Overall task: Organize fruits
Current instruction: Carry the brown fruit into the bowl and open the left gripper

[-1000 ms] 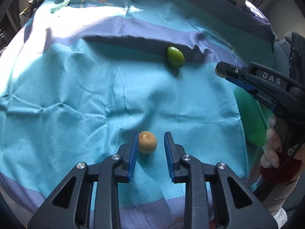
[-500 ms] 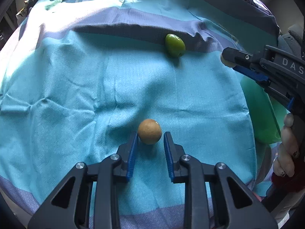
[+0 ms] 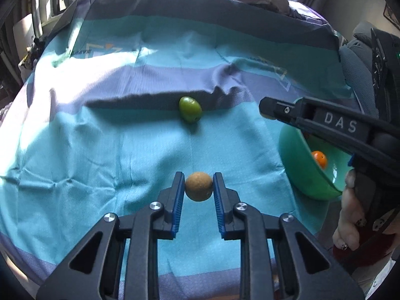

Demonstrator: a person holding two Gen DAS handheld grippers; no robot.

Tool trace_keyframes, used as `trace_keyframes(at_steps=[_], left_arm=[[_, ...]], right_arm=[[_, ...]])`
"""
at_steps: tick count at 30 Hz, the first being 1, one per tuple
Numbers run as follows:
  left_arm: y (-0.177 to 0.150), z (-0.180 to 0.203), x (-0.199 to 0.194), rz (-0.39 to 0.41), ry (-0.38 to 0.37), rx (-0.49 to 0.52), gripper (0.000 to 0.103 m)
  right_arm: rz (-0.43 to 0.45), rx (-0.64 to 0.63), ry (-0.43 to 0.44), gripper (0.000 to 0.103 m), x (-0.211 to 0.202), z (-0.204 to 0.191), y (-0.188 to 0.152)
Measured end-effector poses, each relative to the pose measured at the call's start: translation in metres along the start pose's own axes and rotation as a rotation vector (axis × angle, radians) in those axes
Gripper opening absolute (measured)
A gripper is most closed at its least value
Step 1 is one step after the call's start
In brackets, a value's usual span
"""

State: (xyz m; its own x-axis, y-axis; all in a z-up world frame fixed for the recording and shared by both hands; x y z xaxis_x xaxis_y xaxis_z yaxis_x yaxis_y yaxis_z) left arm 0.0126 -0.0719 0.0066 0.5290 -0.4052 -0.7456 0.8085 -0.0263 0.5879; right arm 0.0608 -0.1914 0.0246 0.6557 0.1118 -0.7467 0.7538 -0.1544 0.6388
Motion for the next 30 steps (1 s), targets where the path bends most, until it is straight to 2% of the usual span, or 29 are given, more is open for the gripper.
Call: trace_keyframes(at_steps=[8, 13, 18, 23, 27, 30], left_arm=[[0.04, 0.063, -0.015, 0.074, -0.051, 0.13, 0.023], [0.053, 0.106, -0.003, 0.077, -0.103, 0.22, 0.023], [0.054, 0.139, 0.026, 0.043, -0.148, 0.274, 0.023], [0.052, 0.159, 0.059, -0.011, -0.175, 0.293, 0.023], [0.049, 0.171, 0.08, -0.057, -0.203, 0.3, 0.023], [0.045, 0.177, 0.091, -0.082, -0.222, 0.303, 0.023]], right_arm=[[0.104, 0.127, 0.029, 0.029, -0.05, 0.048, 0.014], [0.166, 0.215, -0.022, 0.029, -0.074, 0.086, 0.015], [0.186, 0.301, -0.044, 0.029, -0.084, 0.124, 0.009], [0.165, 0.382, -0.086, 0.029, -0.084, 0.157, 0.002], [0.139, 0.42, -0.106, 0.029, -0.08, 0.171, -0.002], [0.117, 0.431, -0.153, 0.029, -0.075, 0.176, -0.004]])
Point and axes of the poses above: each gripper's, at about its wrist camera, not at the fingertips, and x roughly the way its jaws point, z to its right, y to its top, the point moved 3 cm from there along x, roughly the way its jaws point, and after that the axes turned 9 degrees about -y, right-handed, at the moved point
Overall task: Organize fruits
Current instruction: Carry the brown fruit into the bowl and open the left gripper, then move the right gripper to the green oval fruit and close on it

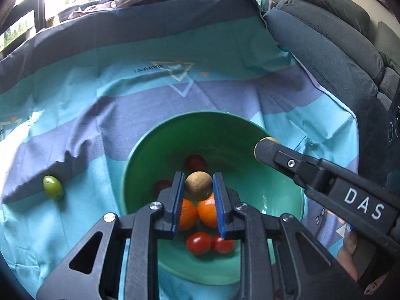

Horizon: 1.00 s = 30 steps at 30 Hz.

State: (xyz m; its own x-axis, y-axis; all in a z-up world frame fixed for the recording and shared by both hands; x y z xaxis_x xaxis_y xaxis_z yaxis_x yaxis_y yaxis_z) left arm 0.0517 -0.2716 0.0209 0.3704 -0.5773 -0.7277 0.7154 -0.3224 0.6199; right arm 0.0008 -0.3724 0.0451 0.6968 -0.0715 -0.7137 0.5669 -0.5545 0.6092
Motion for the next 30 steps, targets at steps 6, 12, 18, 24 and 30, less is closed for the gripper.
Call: trace_keyframes(at_steps=[6, 12, 18, 24, 30], left_arm=[[-0.002, -0.004, -0.003, -0.005, -0.053, -0.025, 0.028], [-0.004, -0.039, -0.048, 0.058, 0.027, -0.091, 0.05], [-0.022, -0.104, -0.108, 0.106, 0.184, -0.215, 0.054], [-0.07, -0.187, -0.139, 0.126, 0.261, -0.438, 0.068], [-0.081, -0.234, -0.135, 0.096, 0.294, -0.519, 0.068]], right_arm=[[-0.006, -0.017, -0.046, 0.03, 0.002, 0.002, -0.001], [0.031, -0.054, -0.018, 0.041, -0.005, -0.013, -0.001], [0.032, -0.131, -0.008, 0.041, -0.004, -0.043, -0.007], [0.008, -0.265, 0.035, 0.041, 0.005, -0.091, -0.026], [-0.123, -0.406, 0.109, 0.041, 0.038, -0.156, -0.058]])
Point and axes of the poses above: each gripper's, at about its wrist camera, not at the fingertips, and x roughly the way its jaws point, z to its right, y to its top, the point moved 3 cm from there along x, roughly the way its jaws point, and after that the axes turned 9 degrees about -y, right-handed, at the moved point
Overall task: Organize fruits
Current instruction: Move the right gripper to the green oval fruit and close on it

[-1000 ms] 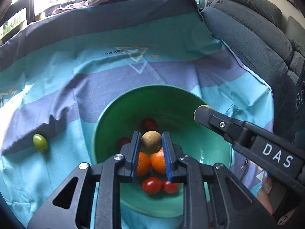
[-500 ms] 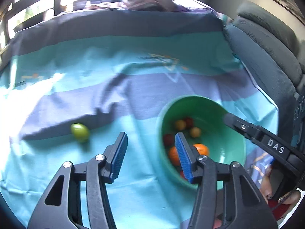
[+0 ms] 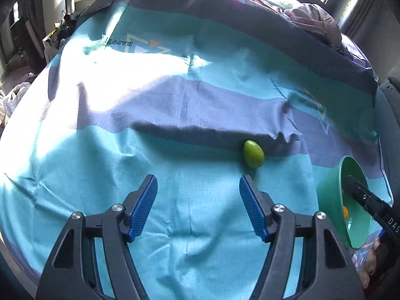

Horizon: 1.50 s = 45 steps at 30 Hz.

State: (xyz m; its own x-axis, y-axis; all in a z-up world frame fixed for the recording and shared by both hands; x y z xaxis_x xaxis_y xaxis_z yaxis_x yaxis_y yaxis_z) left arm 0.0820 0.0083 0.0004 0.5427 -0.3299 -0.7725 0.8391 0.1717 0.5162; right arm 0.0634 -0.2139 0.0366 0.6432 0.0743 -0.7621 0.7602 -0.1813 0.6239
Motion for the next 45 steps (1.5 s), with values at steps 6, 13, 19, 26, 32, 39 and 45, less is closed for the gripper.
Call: trace_keyframes(at_steps=[6, 13, 19, 26, 32, 39, 45], left_arm=[[0.001, -0.012, 0.017, -0.063, 0.01, -0.001, 0.068], [0.008, -0.034, 0.015, -0.057, 0.024, -0.08, 0.069], [0.01, -0.038, 0.014, -0.049, 0.033, -0.094, 0.068], [0.009, -0.033, 0.013, -0.038, 0.029, -0.071, 0.068], [0.006, -0.029, 0.017, -0.054, 0.037, -0.05, 0.068], [0.002, -0.024, 0.016, -0.042, 0.004, -0.027, 0.066], [-0.006, -0.017, 0.025, -0.108, -0.089, -0.046, 0.054]], right_arm=[[-0.136, -0.103, -0.038, 0.041, 0.059, -0.051, 0.011], [-0.201, -0.166, -0.084, 0.042, 0.108, -0.079, 0.018], [-0.216, -0.242, -0.124, 0.04, 0.134, -0.099, 0.009], [-0.215, -0.221, -0.052, 0.036, 0.109, -0.092, 0.0], [-0.294, -0.157, 0.101, 0.022, 0.067, -0.079, -0.038], [-0.304, -0.109, 0.08, 0.022, 0.074, -0.069, -0.049], [-0.239, -0.034, 0.141, 0.025, 0.062, -0.06, -0.031]])
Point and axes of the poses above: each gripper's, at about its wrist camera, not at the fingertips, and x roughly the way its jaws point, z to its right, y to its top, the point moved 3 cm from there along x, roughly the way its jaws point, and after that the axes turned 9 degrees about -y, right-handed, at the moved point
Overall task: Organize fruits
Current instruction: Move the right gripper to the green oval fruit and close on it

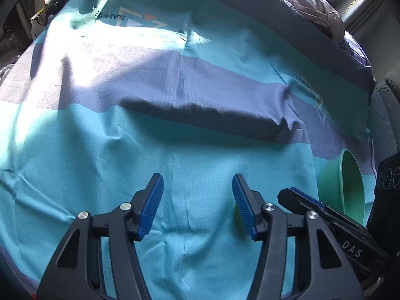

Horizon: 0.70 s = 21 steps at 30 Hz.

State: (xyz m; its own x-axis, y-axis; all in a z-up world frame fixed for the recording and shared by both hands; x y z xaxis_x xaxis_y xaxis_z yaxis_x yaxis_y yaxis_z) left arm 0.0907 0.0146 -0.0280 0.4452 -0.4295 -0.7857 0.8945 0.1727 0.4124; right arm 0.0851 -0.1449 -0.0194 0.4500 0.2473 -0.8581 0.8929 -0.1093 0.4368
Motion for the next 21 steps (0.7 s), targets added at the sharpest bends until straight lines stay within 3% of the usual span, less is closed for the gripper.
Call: trace_keyframes(at_steps=[3, 8, 12, 21], left_arm=[[-0.007, 0.01, 0.003, -0.028, -0.05, 0.02, 0.053], [-0.02, 0.027, 0.018, -0.101, -0.099, 0.052, 0.053], [-0.029, 0.032, 0.029, -0.158, -0.104, 0.057, 0.053], [-0.041, 0.038, 0.044, -0.191, -0.068, 0.102, 0.05]], right_arm=[[-0.014, 0.026, 0.032, 0.031, 0.001, 0.004, 0.001], [-0.017, 0.061, 0.076, 0.032, 0.0, 0.01, 0.003], [-0.069, 0.081, 0.146, 0.032, 0.009, 0.01, -0.001], [-0.193, 0.082, 0.169, 0.033, 0.039, 0.002, -0.011]])
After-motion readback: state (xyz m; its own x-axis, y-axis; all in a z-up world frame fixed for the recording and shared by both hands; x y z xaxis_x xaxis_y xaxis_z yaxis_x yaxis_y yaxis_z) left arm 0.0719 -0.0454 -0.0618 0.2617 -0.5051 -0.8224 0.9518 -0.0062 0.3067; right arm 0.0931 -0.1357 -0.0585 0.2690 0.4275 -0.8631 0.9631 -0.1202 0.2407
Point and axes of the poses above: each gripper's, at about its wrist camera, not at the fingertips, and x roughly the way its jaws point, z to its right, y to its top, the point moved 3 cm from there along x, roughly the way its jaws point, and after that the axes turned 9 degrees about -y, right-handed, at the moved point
